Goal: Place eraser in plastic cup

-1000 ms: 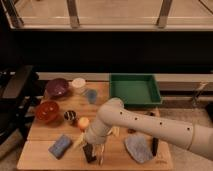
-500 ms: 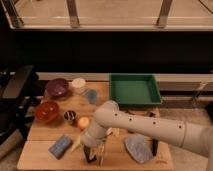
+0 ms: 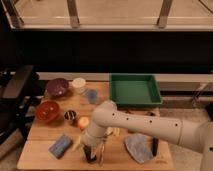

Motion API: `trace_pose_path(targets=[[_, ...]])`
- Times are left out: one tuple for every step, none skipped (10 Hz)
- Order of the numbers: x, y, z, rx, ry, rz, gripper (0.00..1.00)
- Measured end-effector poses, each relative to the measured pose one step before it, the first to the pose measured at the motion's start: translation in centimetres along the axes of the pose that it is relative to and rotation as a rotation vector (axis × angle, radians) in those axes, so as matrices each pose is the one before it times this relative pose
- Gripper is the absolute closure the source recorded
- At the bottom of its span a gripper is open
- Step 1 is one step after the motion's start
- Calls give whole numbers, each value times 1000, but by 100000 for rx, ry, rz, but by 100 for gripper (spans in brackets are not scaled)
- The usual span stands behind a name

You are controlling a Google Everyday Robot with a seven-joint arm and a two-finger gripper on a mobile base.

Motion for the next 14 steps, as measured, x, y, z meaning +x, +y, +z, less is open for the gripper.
trace_pose_path(targets=[[171, 143, -296, -1093, 698, 101, 35], [222, 158, -346, -1520, 823, 13, 35], [167, 116, -197, -1316, 461, 47, 35], [158, 147, 27, -1058, -25, 58, 35], [303, 200, 210, -1130, -175, 117, 35], [472, 392, 410, -1470, -333, 400, 35], [383, 298, 161, -538, 35, 442, 35], [375, 583, 138, -1131, -220, 491, 35], [403, 527, 176, -892, -267, 512, 35], [221, 297, 198, -445, -441, 292, 35], [60, 195, 214, 66, -538, 341, 35], [8, 546, 558, 845, -1360, 1251, 35], [-81, 201, 455, 632, -1100, 628, 35], [-190, 187, 612, 433, -1370, 387, 37]])
